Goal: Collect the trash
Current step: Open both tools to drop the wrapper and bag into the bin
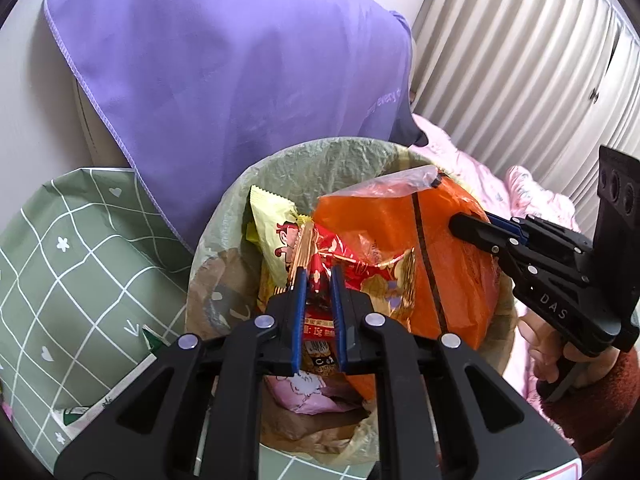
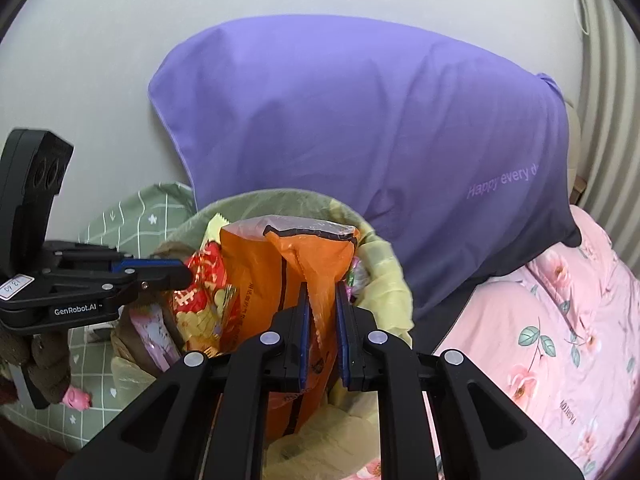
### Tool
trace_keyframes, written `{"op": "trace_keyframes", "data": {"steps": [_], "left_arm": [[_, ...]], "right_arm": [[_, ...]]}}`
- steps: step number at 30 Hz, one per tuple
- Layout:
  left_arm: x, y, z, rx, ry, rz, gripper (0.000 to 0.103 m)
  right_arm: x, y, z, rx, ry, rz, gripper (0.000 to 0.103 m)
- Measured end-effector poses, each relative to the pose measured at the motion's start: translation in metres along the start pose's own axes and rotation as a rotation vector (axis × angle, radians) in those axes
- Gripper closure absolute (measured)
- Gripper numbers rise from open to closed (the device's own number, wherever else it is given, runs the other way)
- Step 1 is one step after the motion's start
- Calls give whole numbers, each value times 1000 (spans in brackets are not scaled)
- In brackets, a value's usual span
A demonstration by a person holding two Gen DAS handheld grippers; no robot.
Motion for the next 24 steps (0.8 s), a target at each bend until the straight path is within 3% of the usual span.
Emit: {"op": "trace_keyframes", "data": {"steps": [4, 7, 11, 17, 24], "left_arm": [[16, 3, 2, 13, -34, 19, 76], [38, 8, 3, 40, -82, 59, 60], [70, 31, 10, 89, -147, 53, 54], [108, 102, 43, 187, -215, -48, 45], [161, 205, 114, 378, -293, -284, 40]], "right_arm": [[6, -1, -1, -4, -17, 5, 88], [14, 2, -1, -5, -33, -19, 69], [25, 4, -5, 8, -61, 2, 68], [49, 19, -15, 17, -115, -5, 61], [50, 82, -24, 105, -145, -94, 60]]}}
Point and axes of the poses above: each gripper's, at about its wrist camera, not at the fingertips, and x roughly against the way its jaws point, y to its left, z to its underside, the point moved 9 cm from there along -x, roughly the way its jaws point, and after that the axes turned 9 degrees about y, right-handed, at the moved point
